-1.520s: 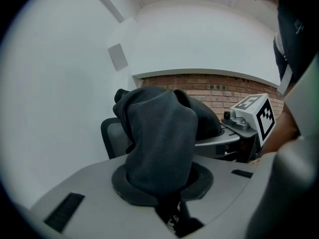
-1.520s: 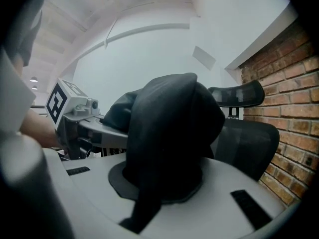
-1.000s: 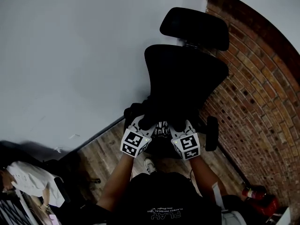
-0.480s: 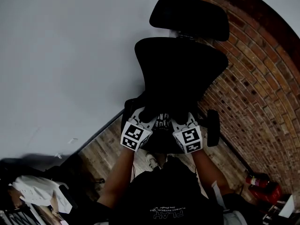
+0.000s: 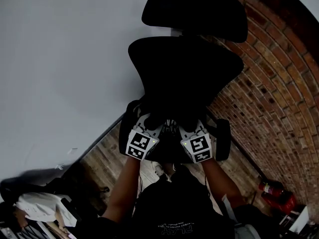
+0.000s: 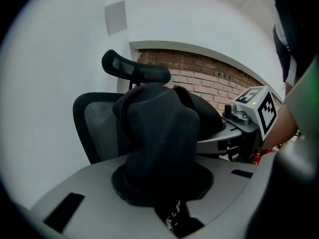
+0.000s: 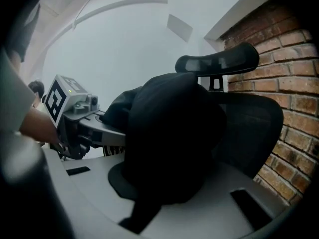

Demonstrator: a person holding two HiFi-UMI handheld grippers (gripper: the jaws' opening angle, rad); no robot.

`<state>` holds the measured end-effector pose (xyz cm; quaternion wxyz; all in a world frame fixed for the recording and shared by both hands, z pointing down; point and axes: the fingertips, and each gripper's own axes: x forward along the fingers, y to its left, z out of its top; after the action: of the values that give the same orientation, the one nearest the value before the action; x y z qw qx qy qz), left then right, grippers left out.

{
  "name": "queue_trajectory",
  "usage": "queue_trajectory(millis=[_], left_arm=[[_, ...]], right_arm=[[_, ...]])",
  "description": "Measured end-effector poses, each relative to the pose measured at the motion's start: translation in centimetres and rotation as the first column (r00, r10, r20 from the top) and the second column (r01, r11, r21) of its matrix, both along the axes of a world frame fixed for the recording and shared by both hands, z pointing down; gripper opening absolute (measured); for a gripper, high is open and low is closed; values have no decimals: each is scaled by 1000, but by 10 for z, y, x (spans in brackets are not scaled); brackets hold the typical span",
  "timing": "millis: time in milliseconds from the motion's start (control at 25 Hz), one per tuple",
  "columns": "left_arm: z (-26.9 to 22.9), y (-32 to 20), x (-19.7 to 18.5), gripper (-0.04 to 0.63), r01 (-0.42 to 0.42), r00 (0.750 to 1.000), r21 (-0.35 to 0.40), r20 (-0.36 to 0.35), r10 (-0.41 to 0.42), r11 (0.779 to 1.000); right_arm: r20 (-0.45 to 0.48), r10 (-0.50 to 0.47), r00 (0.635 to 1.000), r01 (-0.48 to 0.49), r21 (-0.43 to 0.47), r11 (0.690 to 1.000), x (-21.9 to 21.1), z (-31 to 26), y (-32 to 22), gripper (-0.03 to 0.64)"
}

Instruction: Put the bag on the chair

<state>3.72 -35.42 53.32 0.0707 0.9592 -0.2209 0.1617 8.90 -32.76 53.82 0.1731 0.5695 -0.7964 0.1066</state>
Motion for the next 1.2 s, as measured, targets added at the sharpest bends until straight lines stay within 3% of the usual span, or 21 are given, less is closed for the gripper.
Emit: queue_trajectory(millis=[640, 1200], left_arm=[[108, -53, 48, 78, -40, 996, -105, 79, 48, 994], [186, -71, 60, 78, -32, 989, -177, 136, 57, 984]], right_arm=[[36, 16, 999, -12, -117, 993, 44, 102, -48, 41], [43, 9, 999, 0, -202, 979, 57, 177, -65, 41]])
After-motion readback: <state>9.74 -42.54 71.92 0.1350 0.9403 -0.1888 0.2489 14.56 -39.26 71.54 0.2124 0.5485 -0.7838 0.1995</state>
